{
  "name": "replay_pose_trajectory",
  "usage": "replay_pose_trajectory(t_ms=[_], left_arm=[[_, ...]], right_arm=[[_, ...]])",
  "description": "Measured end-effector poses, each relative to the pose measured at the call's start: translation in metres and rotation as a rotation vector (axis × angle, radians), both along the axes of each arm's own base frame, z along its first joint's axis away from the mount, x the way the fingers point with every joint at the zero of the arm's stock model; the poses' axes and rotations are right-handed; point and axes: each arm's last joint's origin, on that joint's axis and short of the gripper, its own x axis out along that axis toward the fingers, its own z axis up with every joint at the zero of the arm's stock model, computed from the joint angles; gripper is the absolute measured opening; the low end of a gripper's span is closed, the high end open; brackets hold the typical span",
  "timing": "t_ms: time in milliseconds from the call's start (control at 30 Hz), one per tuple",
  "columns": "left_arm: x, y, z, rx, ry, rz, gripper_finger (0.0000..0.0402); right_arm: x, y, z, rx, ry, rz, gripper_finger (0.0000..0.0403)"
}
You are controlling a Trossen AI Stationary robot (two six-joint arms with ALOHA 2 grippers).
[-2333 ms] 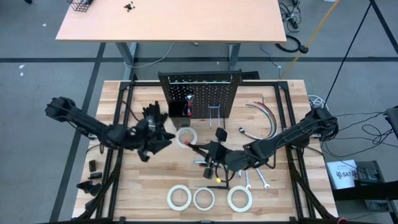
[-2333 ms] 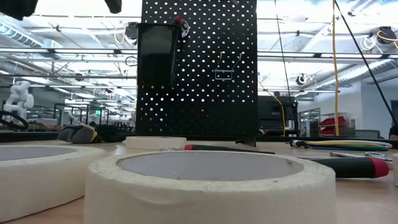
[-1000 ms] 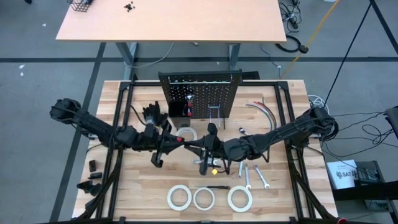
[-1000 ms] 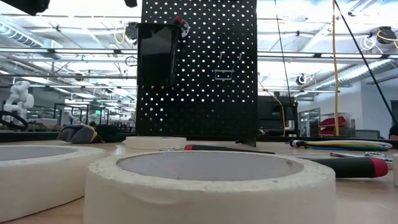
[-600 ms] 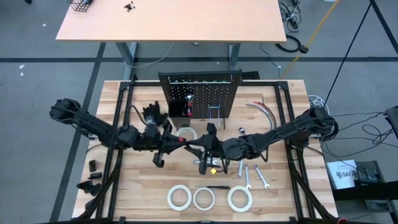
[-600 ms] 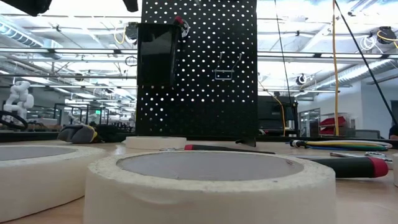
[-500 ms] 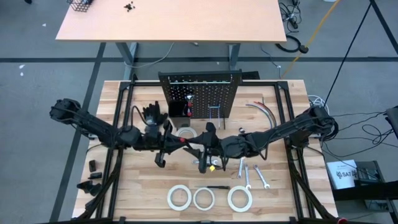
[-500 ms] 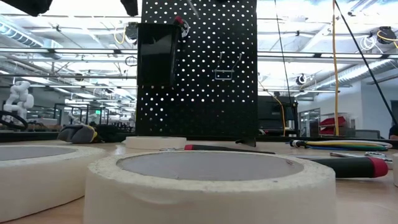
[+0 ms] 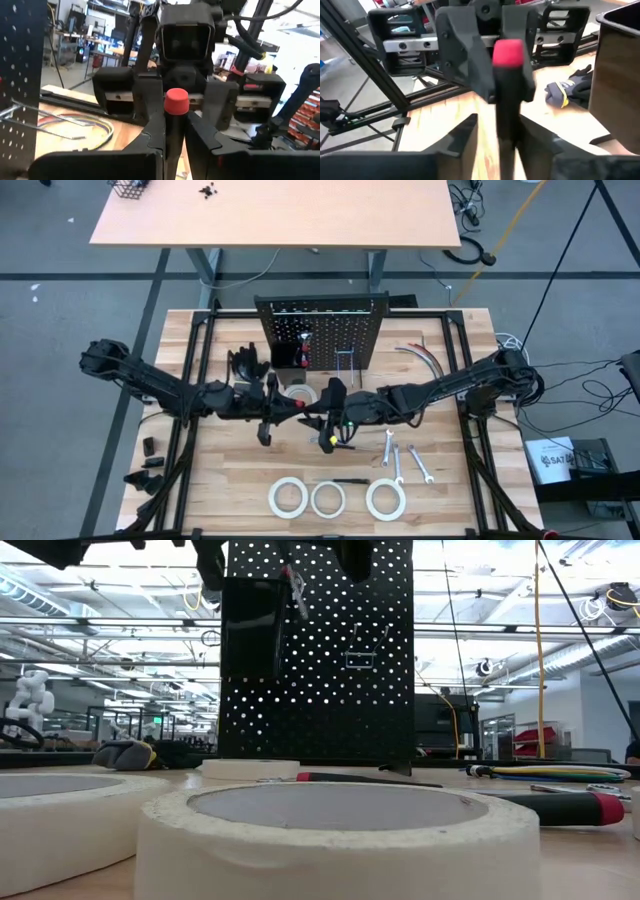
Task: Hang tools onto peg board
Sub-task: Put the black nut driver into the black bin on the peg board
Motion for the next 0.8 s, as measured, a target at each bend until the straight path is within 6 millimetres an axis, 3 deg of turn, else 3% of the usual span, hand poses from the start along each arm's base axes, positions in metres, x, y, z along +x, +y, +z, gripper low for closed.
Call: replay_pose_trajectory(t_ms=[200, 333, 600, 800], left_arm=[[0.000, 0.000, -0.003, -0.021, 0.039, -0.018, 0.0039], [0.001, 0.000, -0.004, -0.027, 0.049, -0.025, 0.0039], [-0.006, 0.002, 0.001, -0.023, 0.053, -0.017, 0.0150], [-0.035, 0.011, 0.019, -0.014, 0.099, 0.002, 0.0173]], right_arm=[[0.000, 0.000, -0.001, -0.026, 0.005, 0.002, 0.0047], [0.000, 0.000, -0.001, -0.038, 0.009, 0.009, 0.0045], [0.002, 0.000, 0.008, -0.094, -0.026, 0.015, 0.0045], [0.007, -0.004, 0.037, -0.184, -0.105, -0.022, 0.0045]])
